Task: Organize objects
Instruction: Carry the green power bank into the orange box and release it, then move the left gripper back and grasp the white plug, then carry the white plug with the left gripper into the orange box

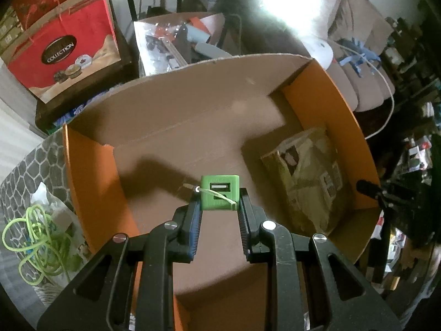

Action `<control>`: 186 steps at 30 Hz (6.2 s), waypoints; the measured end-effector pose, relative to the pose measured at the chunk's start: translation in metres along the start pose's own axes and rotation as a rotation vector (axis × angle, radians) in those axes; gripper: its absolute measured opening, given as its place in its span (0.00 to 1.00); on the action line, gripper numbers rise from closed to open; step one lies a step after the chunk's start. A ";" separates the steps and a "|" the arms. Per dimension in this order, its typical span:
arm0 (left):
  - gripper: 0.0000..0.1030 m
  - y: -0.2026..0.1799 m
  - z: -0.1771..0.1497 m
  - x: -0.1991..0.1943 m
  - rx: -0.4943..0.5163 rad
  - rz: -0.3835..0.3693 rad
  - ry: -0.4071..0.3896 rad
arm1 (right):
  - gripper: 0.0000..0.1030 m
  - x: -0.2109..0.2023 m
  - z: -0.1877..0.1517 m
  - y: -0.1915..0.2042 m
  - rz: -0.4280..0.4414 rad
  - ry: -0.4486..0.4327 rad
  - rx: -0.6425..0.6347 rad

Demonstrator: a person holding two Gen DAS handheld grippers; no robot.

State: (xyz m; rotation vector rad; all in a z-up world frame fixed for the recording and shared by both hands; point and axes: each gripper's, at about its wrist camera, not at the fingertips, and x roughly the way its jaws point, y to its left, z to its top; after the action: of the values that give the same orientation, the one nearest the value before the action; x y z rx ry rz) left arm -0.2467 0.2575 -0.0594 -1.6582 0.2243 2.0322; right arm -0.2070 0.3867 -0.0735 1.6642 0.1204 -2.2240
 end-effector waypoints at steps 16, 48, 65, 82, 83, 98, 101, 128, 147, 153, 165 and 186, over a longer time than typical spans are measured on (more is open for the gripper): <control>0.22 0.011 0.048 0.043 -0.178 0.071 0.021 | 0.10 -0.001 0.006 0.000 -0.005 -0.007 0.002; 0.86 0.035 0.007 -0.051 -0.113 -0.045 -0.092 | 0.10 0.004 0.001 -0.004 0.017 -0.003 0.021; 0.89 0.112 -0.071 -0.101 -0.141 -0.010 -0.174 | 0.11 0.004 0.001 -0.004 0.019 -0.005 0.019; 0.89 0.161 -0.115 -0.047 -0.135 -0.049 -0.148 | 0.11 0.004 0.002 -0.004 0.019 -0.001 0.021; 0.89 0.159 -0.116 -0.045 -0.109 -0.031 -0.157 | 0.11 0.004 0.002 -0.005 0.021 0.000 0.023; 0.62 0.139 -0.124 -0.013 0.242 0.107 -0.233 | 0.12 0.005 0.001 -0.007 0.018 0.006 0.025; 0.62 0.140 -0.122 -0.007 0.239 0.091 -0.231 | 0.12 0.006 0.000 -0.007 0.013 0.008 0.023; 0.25 0.139 -0.129 -0.017 0.265 0.055 -0.291 | 0.12 0.008 -0.001 -0.005 0.005 0.015 0.020; 0.25 0.080 -0.096 -0.096 0.275 -0.091 -0.439 | 0.12 0.008 -0.001 -0.005 0.005 0.016 0.020; 0.25 0.039 -0.083 -0.070 0.341 -0.085 -0.371 | 0.12 0.008 -0.001 -0.005 0.005 0.015 0.019; 0.25 0.006 -0.046 -0.022 0.304 0.011 -0.248 | 0.12 0.007 0.001 -0.004 0.016 0.013 0.024; 0.25 -0.006 -0.008 0.039 0.136 0.139 -0.095 | 0.12 0.010 0.001 -0.003 0.024 0.016 0.030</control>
State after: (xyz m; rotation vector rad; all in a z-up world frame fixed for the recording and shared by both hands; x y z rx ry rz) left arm -0.2418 0.2698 -0.0973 -1.4957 0.4454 2.1399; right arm -0.2107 0.3868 -0.0828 1.6910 0.0703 -2.2053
